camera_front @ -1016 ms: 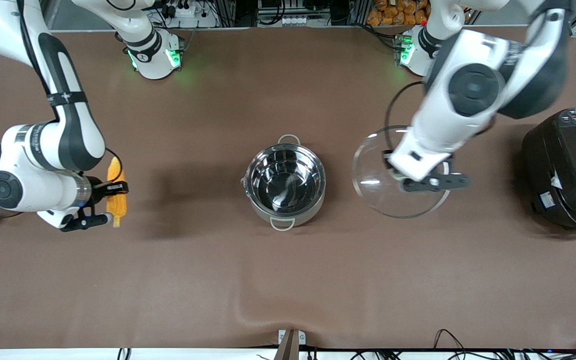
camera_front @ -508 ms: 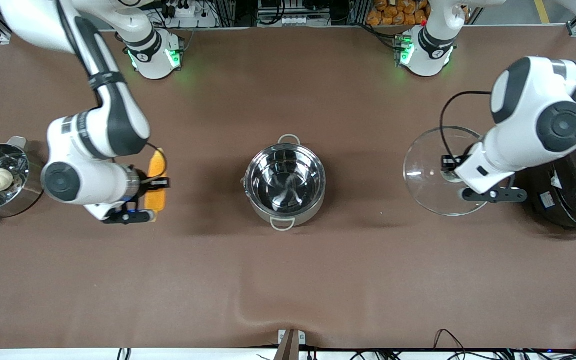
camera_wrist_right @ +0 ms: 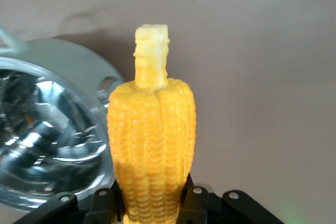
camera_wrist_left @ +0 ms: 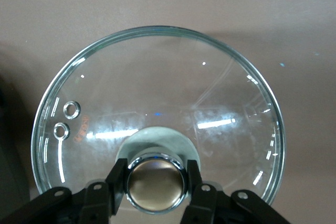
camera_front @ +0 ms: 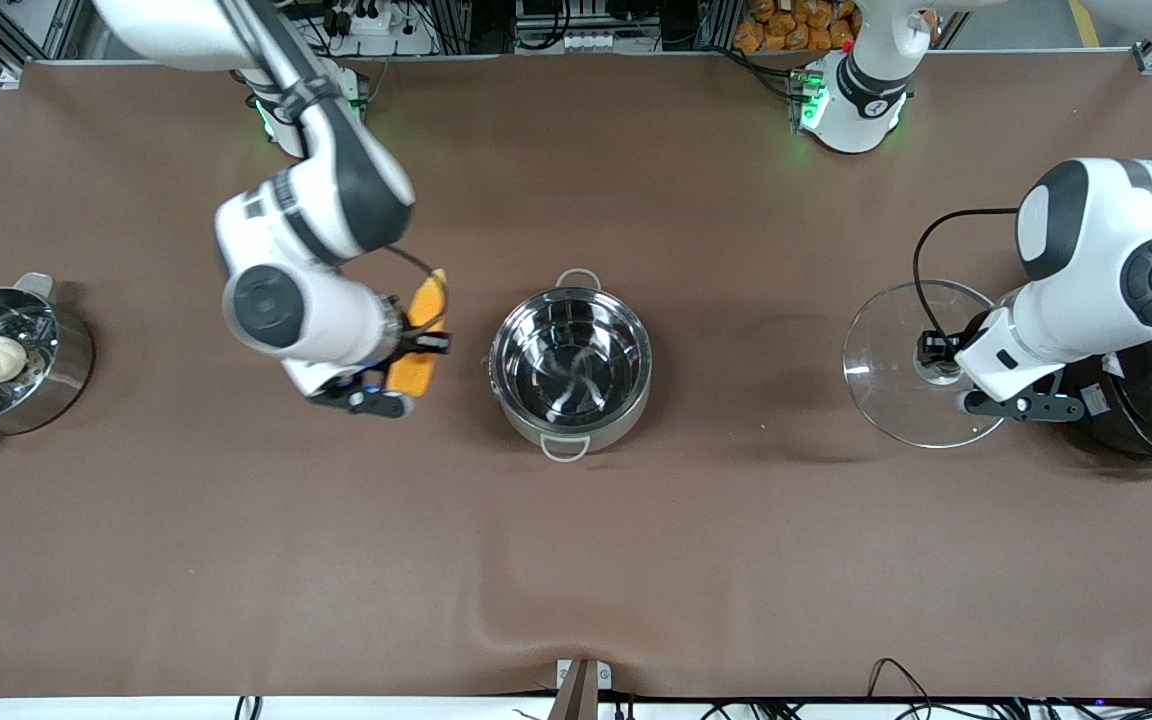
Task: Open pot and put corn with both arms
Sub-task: 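Lower corn into the pot with the right gripper while the left gripper holds lid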
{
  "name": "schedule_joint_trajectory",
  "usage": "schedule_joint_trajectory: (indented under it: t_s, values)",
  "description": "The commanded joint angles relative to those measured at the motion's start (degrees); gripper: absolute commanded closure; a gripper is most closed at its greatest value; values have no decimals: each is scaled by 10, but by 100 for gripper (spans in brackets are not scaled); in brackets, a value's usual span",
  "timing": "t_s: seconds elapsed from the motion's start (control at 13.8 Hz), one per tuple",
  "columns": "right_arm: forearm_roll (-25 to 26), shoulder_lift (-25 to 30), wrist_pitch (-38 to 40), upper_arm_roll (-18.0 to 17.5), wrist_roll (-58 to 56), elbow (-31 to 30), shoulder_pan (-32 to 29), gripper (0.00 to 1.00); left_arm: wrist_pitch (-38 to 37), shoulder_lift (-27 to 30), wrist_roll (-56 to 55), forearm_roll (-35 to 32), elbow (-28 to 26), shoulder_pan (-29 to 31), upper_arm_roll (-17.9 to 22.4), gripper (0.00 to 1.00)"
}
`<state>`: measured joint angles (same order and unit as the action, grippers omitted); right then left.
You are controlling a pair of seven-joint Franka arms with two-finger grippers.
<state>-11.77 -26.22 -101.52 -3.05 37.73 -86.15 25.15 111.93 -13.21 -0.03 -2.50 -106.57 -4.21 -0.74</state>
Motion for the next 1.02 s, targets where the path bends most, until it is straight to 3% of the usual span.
schedule_joint_trajectory:
  t_s: [0.0,0.15,0.58,0.94]
  values:
    - [-48,-37,10,7,51,61,31,100,71,38,4,-35,-78,9,-7,100]
    - [-87,-49,9,7,53,74,45,100,122,37,6,-49,-109,24,-8,100]
    - [-91,-96,-37,8,55,96,84,100,283,21,13,-50,-202,44,-8,100]
    - [-87,-142,-134,8,33,98,107,100,324,-6,3,-44,-205,42,-10,100]
